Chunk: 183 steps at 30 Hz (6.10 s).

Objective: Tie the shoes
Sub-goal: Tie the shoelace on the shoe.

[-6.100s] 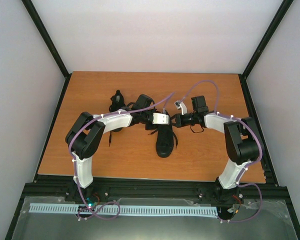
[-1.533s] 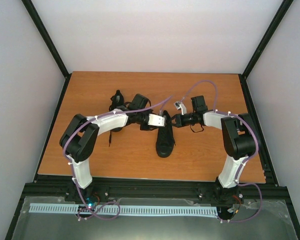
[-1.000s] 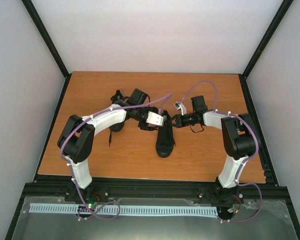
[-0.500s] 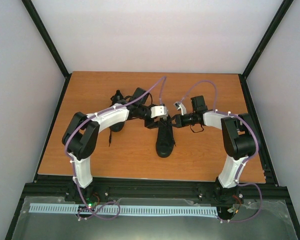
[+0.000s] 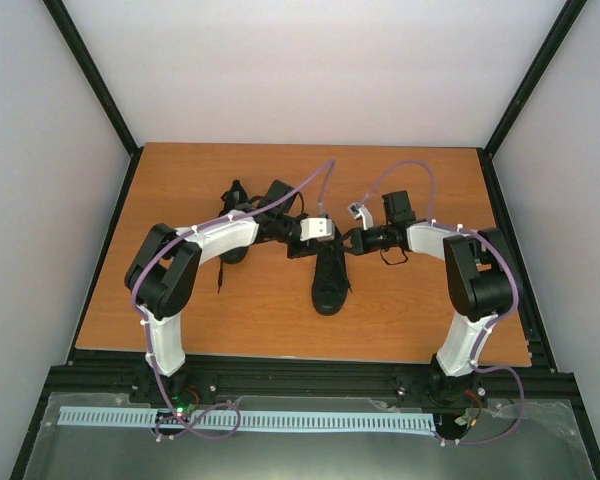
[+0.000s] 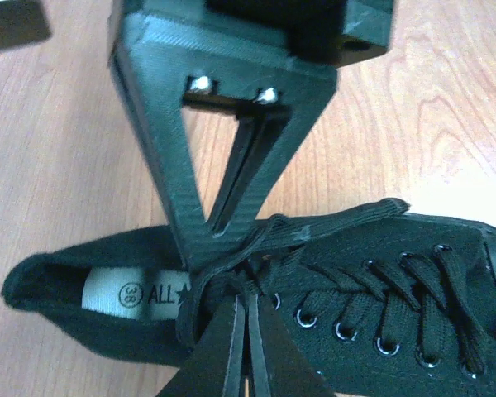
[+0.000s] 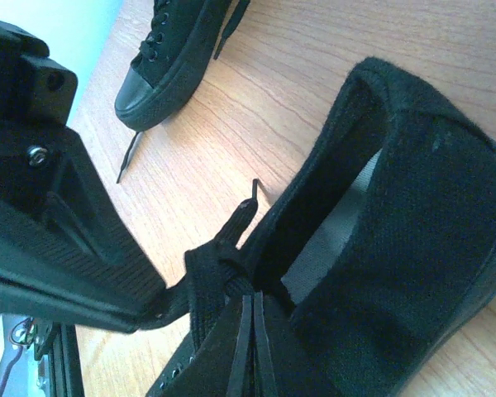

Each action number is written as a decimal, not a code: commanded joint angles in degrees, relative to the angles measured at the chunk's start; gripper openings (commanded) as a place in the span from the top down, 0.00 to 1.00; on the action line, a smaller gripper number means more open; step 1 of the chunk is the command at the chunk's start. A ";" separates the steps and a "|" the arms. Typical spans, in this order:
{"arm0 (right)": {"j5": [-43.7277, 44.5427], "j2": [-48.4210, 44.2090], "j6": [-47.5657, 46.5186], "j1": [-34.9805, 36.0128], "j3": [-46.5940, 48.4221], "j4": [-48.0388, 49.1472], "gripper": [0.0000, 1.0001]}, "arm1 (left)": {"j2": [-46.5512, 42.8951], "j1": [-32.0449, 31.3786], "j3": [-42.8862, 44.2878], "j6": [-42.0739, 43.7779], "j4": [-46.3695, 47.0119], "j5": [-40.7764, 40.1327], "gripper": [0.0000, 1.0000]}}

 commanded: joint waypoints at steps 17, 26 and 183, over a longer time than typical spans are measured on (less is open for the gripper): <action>10.32 -9.20 4.62 0.15 -8.06 2.80 0.97 | -6.43 1.66 -8.90 -0.28 0.59 -8.87 0.99; 14.51 -12.60 7.32 -0.43 -10.67 1.62 0.97 | -6.79 2.14 -11.26 1.19 2.69 -11.34 0.99; 17.74 -1.88 5.74 8.81 4.37 1.09 0.75 | -13.52 2.18 -10.83 9.41 0.22 -14.67 0.43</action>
